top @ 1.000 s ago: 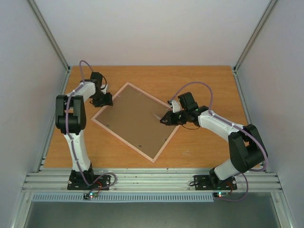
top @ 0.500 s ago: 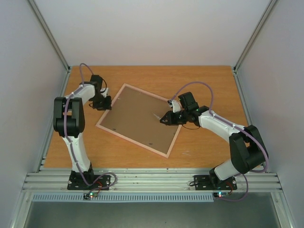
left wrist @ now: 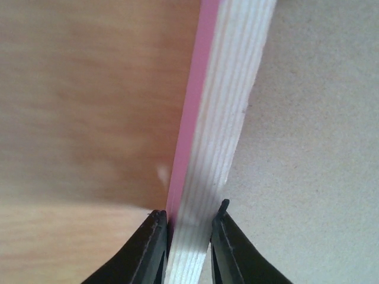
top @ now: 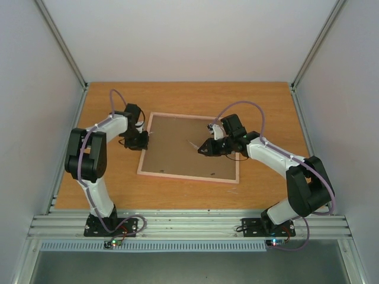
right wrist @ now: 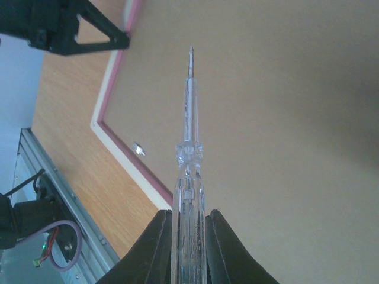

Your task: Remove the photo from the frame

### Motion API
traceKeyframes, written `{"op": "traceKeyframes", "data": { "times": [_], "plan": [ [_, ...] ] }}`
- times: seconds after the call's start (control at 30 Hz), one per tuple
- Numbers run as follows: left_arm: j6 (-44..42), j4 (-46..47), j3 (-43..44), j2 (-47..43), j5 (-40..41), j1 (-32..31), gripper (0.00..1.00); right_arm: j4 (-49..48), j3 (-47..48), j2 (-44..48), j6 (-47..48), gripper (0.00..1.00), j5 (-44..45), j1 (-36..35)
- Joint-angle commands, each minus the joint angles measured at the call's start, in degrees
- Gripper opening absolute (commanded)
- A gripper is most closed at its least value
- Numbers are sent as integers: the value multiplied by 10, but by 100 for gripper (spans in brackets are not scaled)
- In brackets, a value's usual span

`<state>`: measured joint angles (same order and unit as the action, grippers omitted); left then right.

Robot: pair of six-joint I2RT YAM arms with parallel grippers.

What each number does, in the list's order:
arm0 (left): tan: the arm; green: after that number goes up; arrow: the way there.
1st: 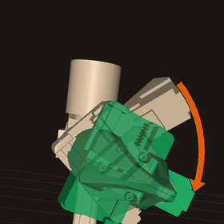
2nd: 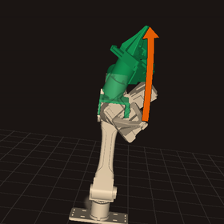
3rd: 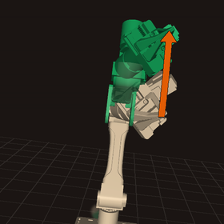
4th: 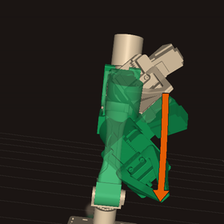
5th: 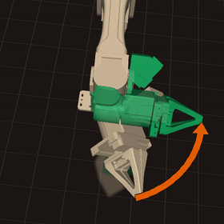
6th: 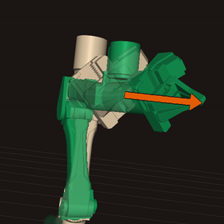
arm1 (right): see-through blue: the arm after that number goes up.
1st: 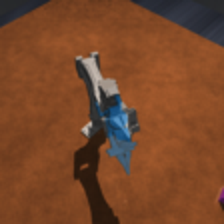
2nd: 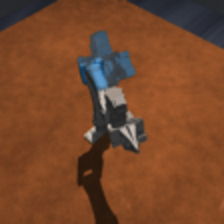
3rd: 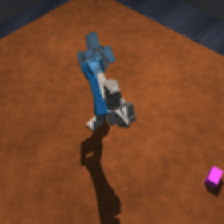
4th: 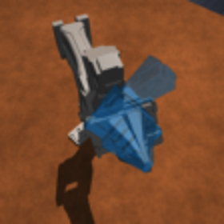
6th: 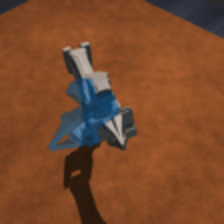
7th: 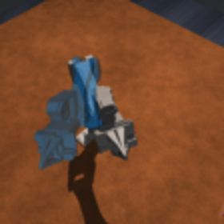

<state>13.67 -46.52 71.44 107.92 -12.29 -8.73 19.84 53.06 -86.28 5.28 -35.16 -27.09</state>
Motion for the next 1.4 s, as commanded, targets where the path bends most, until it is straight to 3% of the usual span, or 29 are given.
{"op": "traceKeyframes", "data": {
  "times": [0.0, 0.63, 1.37],
  "plan": [
    [53, 12, -35, -47, -14, -34, 16, 3, 28, 3, 6, 1, -2, -13],
    [152, 48, -190, -192, -26, -145, 12, 1, 122, -102, -2, 1, -6, -71],
    [154, 79, -248, -199, -52, -153, 12, 4, 250, -282, -38, 1, -21, -134]
  ]
}}
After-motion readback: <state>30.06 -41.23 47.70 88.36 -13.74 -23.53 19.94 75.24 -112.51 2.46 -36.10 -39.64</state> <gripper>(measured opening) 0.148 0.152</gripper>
